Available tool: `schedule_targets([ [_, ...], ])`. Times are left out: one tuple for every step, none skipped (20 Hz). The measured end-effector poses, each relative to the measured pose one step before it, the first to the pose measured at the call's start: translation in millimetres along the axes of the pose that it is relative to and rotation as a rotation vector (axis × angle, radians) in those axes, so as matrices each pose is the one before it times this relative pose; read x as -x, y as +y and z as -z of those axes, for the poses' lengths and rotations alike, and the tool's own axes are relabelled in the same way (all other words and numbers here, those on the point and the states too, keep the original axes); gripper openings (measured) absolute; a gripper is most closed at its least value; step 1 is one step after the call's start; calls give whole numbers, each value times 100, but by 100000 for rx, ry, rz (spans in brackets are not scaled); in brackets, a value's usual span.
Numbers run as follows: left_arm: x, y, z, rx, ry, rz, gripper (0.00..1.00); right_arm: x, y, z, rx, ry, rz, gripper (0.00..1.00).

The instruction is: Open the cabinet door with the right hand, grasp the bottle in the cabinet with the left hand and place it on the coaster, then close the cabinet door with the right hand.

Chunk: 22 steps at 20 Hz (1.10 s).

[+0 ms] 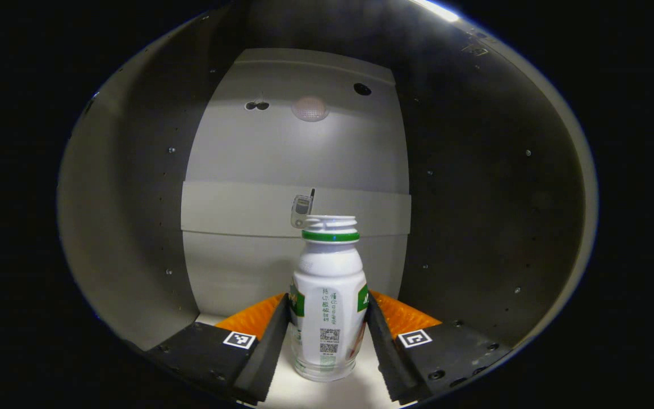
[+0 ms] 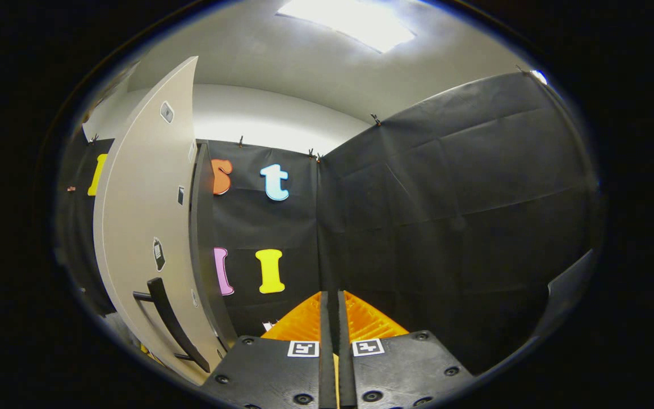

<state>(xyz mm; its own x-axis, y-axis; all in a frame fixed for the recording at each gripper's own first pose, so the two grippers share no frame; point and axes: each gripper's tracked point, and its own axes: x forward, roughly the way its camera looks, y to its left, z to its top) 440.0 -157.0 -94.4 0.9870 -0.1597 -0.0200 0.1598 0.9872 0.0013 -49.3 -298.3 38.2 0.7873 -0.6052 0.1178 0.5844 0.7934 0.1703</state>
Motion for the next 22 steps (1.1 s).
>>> schedule_targets([
  [444,-376,-576,770,-1126,1963,75,174,-65,-100,510,-136,312,7],
  [690,-252,-620,-665,-1243,1158,75,359,66,-199,-90,-214,-43,7],
  [990,-280,-796,-1823,-1301,857,75,360,168,-239,-537,-359,-144,7],
  [1035,-497,-938,-1570,-1544,1396,75,399,190,-328,-402,-745,31,7],
  [1118,-457,-1045,-763,-1530,1474,74,526,179,-255,503,-760,314,7],
  [1286,-463,-808,-44,-1103,1983,74,691,379,-186,927,-274,-277,7],
  [1308,-515,-874,504,-960,1981,75,787,536,-155,1421,-166,-503,7],
  [1489,-604,-910,867,-730,2063,74,886,617,-193,1749,-55,-733,7],
  [1224,-259,-665,747,-301,1940,75,961,632,-223,1635,-135,-724,7],
  [1694,-376,-667,228,49,1338,74,1135,1020,-340,729,-394,-1266,7],
  [1450,-330,-751,185,-10,1622,74,1002,1145,-444,-769,-808,-2044,7],
  [1529,-192,-419,593,517,1341,74,1054,1227,-442,-1336,-864,-1921,7],
  [1518,-182,-272,635,1148,1540,74,970,1095,-303,-903,-30,-2124,7],
  [1585,37,-329,810,289,1010,74,1048,1208,-250,-227,-290,-2249,7],
  [1417,387,-296,678,314,272,74,913,1171,-265,80,-417,-2297,7],
  [1668,499,-148,501,150,-37,74,826,1586,-124,-107,150,-3029,6],
  [1431,253,-97,427,155,-126,74,463,1391,188,-280,799,-3023,6],
  [1644,364,100,769,391,-27,74,571,1437,165,202,1104,-3253,7],
  [1676,308,247,1068,535,25,74,226,1135,215,261,1055,-2809,7],
  [1859,429,513,1189,715,-394,74,-172,1233,186,-586,1006,-2905,7],
  [1745,529,535,1162,732,-818,75,-163,1541,236,-1511,715,-3573,7],
  [1630,703,600,733,356,-1267,74,-189,1572,181,-1592,613,-3579,7],
])
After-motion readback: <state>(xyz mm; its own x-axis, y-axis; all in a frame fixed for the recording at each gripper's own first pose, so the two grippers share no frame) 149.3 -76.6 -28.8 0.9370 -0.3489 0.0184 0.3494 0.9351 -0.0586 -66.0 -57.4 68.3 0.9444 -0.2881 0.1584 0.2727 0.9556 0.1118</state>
